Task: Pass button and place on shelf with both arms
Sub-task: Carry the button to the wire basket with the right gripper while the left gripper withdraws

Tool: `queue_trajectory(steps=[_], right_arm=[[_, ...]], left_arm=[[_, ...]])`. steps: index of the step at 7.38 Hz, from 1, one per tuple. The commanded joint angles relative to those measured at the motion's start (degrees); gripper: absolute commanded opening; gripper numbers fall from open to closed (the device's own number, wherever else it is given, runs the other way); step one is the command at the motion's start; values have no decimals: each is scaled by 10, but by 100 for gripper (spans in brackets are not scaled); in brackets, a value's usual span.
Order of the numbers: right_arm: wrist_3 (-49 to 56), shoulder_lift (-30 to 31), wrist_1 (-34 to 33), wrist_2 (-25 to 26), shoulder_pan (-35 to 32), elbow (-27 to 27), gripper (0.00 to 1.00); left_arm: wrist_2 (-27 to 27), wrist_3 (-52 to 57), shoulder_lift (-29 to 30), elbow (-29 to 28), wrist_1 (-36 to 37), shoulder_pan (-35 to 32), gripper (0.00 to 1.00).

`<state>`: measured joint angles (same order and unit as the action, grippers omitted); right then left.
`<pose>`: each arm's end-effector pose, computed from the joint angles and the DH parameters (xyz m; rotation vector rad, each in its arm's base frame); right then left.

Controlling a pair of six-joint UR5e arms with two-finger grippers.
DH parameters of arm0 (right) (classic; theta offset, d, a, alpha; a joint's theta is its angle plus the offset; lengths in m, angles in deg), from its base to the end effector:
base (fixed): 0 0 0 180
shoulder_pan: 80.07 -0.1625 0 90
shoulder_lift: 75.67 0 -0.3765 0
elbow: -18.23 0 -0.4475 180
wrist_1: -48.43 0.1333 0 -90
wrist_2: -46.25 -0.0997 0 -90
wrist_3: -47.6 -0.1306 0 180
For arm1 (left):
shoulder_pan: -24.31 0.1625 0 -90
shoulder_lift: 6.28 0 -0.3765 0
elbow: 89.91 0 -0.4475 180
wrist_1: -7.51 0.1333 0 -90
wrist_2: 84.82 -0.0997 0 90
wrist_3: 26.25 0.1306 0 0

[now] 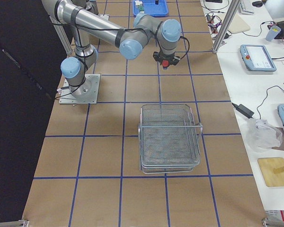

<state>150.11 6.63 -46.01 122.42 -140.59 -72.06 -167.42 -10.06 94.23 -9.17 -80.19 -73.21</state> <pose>-0.1448 -0.5904 0.3407 -1.7601 2.3961 -0.2919 -0.2297 -0.5932 0.3953 -0.6209 -2.9493 0.0423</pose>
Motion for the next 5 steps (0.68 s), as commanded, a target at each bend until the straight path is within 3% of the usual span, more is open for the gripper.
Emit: queue_trajectory(steps=[1,2,5], right_arm=[[0,-4,-34,119,38,2,0],[1,1,-35,149,46,5,0],[1,-3,-37,174,56,33,0]], left_arm=[[-29,-48,-18,31,-18,13,100],[-85,-44,-22,38,-15,19,100],[-89,-55,-26,43,-15,22,100]])
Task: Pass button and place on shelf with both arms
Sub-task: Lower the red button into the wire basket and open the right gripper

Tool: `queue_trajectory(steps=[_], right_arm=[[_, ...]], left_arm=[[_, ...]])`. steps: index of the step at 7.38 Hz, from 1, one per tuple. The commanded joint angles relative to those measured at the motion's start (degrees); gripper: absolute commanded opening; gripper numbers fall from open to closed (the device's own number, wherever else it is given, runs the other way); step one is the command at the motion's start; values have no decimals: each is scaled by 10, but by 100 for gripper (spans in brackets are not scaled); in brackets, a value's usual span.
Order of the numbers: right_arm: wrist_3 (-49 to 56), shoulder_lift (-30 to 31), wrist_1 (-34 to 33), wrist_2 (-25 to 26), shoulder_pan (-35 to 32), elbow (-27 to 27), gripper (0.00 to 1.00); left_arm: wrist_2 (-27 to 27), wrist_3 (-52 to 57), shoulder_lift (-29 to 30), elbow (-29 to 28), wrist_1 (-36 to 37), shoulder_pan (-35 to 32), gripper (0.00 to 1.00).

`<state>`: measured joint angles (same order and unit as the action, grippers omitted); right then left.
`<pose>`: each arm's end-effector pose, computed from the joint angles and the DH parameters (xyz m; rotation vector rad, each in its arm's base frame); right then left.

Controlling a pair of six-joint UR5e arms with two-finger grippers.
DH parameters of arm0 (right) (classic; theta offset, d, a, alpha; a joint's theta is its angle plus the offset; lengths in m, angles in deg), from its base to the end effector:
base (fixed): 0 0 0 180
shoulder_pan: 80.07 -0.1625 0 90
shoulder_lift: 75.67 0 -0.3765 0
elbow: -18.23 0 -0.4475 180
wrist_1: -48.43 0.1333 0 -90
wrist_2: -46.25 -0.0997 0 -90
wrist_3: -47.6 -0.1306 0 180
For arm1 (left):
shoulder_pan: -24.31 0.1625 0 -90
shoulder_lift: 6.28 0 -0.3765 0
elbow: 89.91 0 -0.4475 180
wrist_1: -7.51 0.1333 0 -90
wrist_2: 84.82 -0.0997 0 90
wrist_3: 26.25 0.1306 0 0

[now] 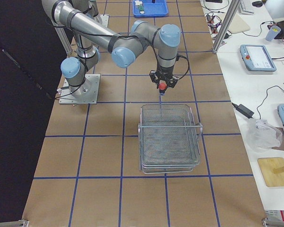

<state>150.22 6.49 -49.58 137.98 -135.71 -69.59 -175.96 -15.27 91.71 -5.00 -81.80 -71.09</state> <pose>-0.2328 -0.5697 0.3650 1.7342 -2.5602 -0.0202 -0.1860 -0.5789 0.3784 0.4455 3.0911 0.0617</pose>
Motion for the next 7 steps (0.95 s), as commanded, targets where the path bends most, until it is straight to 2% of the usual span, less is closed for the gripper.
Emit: queue_trajectory(steps=[1,4,7], right_arm=[[2,-3,-15,23,31,8,0],[34,-24,-62,26,48,9,0],[34,-74,-108,18,54,10,0]], left_arm=[[-2,-3,1,-3,18,2,100],[-3,-3,1,1,22,-4,100],[2,2,-2,-3,20,0,100]])
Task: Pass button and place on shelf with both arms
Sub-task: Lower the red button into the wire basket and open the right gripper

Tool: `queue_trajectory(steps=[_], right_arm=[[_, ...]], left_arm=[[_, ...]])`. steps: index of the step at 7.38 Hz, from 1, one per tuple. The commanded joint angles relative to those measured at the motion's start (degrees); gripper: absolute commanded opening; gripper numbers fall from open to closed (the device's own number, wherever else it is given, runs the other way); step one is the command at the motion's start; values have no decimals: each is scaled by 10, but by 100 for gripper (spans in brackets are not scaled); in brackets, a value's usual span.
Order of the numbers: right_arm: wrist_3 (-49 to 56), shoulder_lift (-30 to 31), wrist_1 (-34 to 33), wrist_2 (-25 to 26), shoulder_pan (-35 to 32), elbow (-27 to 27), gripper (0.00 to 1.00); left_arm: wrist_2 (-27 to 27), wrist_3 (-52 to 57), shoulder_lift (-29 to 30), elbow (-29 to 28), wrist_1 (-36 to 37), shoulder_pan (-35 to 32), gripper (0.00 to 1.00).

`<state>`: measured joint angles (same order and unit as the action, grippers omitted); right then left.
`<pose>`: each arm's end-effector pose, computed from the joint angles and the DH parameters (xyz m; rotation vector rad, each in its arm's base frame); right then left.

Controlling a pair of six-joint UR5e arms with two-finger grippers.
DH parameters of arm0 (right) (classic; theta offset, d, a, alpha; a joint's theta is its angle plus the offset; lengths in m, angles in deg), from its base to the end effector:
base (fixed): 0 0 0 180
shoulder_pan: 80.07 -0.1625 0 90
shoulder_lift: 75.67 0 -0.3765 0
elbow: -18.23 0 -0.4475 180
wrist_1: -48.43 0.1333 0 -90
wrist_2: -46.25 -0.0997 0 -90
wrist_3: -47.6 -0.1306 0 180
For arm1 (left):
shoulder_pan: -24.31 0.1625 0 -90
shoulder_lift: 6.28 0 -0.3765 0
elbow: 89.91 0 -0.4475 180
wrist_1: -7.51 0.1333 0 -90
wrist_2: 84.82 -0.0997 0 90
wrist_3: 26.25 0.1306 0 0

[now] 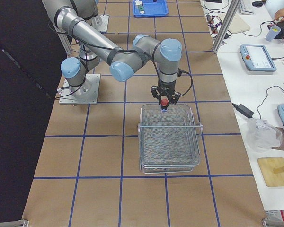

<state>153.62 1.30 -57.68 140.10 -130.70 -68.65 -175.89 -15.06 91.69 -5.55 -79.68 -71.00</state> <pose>-0.3090 -0.5729 0.3335 1.6534 -2.5247 -0.0482 -0.1858 -0.5854 0.3874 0.4479 3.0902 -0.0116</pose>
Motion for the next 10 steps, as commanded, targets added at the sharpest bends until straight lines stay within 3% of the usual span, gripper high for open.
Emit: queue_trajectory(steps=[1,2,3,4,6,8,10], right_arm=[[-1,-33,-26,-3,17,-1,0],[0,-41,-26,-3,21,0,0],[-5,-38,-23,4,21,-1,56],[-4,-42,-23,3,21,-2,74],[-9,-35,-22,2,20,-2,87],[-33,-17,-6,4,15,-4,91],[-151,46,59,5,-32,-10,95]], left_arm=[[2,-4,-1,0,0,1,100],[5,-5,2,-7,-1,2,100],[10,-5,0,-3,-2,0,100],[7,-5,0,-9,-1,1,100],[6,-5,-2,-3,-5,0,100],[5,-5,-4,-4,-5,1,100],[4,-5,-8,-1,-4,0,100]])
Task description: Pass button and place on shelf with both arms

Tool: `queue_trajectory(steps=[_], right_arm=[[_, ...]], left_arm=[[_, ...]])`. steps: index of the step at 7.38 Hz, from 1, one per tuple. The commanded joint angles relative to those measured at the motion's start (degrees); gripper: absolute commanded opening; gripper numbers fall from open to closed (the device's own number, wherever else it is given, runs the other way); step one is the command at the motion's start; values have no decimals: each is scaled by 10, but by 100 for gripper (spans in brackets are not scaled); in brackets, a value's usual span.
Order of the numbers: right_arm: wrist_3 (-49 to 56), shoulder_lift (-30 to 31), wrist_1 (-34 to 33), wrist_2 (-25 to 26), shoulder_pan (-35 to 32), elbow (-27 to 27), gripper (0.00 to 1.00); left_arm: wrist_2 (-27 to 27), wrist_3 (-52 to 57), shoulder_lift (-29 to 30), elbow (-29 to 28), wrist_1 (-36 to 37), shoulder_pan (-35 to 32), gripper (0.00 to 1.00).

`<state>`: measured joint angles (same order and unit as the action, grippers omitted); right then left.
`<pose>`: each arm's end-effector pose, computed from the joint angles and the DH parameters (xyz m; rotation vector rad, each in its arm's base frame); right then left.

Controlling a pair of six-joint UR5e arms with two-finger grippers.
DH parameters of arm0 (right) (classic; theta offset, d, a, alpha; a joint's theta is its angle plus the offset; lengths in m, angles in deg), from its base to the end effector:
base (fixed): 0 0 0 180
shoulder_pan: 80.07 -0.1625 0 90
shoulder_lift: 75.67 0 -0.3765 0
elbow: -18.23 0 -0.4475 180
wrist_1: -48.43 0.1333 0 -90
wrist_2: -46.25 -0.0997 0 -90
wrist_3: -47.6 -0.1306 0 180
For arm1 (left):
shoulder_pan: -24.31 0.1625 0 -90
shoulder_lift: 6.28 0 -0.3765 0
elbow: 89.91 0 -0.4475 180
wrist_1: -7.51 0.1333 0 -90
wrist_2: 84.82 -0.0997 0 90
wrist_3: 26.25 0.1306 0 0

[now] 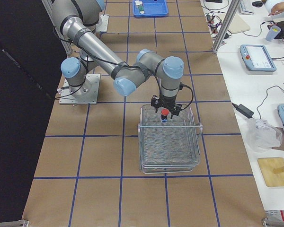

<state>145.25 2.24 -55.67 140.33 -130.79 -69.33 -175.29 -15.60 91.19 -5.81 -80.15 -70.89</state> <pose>-0.3026 -0.5658 0.3335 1.4800 -2.6585 -0.0574 -0.1859 -0.5833 0.3943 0.4318 3.1028 -0.0204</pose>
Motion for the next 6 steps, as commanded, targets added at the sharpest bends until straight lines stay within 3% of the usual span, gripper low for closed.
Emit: queue_trajectory(steps=[1,3,6], right_arm=[[-138,61,88,3,-67,-2,97],[-304,123,153,-2,-159,-15,100],[-613,163,156,-6,-321,-37,100]], left_arm=[[0,4,-2,-6,5,1,100],[1,0,-3,-1,6,-3,100],[1,-1,-8,8,6,1,100]])
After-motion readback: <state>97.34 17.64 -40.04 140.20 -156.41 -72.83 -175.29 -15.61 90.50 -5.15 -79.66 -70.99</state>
